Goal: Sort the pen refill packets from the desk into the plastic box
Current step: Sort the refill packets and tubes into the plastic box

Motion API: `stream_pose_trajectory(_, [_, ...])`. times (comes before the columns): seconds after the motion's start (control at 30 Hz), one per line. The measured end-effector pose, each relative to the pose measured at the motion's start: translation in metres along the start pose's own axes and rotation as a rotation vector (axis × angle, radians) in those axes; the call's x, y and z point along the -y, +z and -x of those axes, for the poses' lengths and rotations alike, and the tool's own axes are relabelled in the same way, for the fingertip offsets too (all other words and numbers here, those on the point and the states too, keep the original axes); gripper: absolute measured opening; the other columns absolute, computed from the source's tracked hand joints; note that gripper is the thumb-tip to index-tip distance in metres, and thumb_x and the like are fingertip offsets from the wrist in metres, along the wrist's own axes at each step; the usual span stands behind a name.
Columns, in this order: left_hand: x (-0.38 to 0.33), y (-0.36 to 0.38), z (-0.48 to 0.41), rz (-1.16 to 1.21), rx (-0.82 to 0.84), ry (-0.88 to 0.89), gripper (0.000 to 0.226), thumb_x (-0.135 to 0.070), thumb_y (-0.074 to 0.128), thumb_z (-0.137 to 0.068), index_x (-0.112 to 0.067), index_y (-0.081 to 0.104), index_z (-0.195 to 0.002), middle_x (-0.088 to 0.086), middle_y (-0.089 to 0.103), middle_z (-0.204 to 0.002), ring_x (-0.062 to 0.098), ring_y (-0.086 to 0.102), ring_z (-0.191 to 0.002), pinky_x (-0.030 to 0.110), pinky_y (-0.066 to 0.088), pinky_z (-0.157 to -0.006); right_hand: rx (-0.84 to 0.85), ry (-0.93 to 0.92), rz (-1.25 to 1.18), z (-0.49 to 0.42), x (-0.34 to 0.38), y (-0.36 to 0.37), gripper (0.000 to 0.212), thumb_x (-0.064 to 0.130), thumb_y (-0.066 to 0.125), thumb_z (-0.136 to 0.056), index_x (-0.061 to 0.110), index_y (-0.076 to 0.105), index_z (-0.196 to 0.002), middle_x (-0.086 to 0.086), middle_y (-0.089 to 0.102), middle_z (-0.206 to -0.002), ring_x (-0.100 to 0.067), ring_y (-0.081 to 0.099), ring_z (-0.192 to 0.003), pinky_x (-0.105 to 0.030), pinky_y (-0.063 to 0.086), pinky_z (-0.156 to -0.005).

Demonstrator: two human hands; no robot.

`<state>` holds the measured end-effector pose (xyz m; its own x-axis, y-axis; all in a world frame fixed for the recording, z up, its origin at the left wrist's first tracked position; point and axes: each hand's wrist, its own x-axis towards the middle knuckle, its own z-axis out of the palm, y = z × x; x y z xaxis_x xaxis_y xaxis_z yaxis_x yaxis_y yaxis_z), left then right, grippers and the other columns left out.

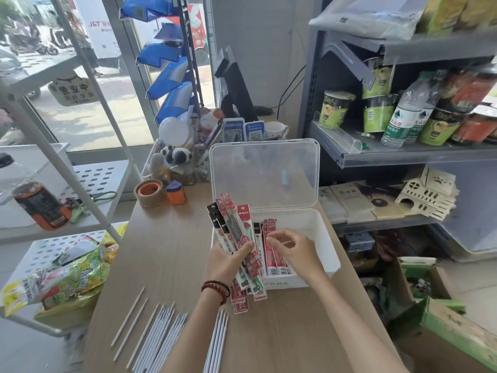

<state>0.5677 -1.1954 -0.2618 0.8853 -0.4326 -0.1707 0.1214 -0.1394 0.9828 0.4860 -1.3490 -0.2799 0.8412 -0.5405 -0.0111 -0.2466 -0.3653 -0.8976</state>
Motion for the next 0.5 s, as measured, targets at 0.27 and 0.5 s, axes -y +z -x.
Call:
stream_pose_trajectory(0.27, [-0.004,0.001,0.001,-0.023,-0.008,0.012,0.021,-0.024,0.072,-0.081,-0.025,0.062,-0.099,-0.012,0.068,-0.087,-0.009,0.063,-0.070,0.004,0.045,-0.051,0.106,0.022,-0.179,0.001,0.011,0.013,0.028,0.043,0.074,-0.079,0.022,0.072,-0.098,0.008,0.073,-0.087,-0.001,0.066,-0.073,-0.015,0.051,-0.062])
stream_pose_trajectory(0.5, [-0.004,0.001,0.000,0.012,0.032,-0.013,0.015,-0.019,0.071,-0.082,-0.024,0.063,-0.094,-0.007,0.070,-0.085,0.002,0.067,-0.073,0.009,0.048,-0.053,0.171,0.087,-0.271,0.000,0.008,0.011,0.025,0.035,0.076,-0.081,0.018,0.071,-0.098,0.002,0.075,-0.088,-0.006,0.069,-0.078,-0.015,0.050,-0.066])
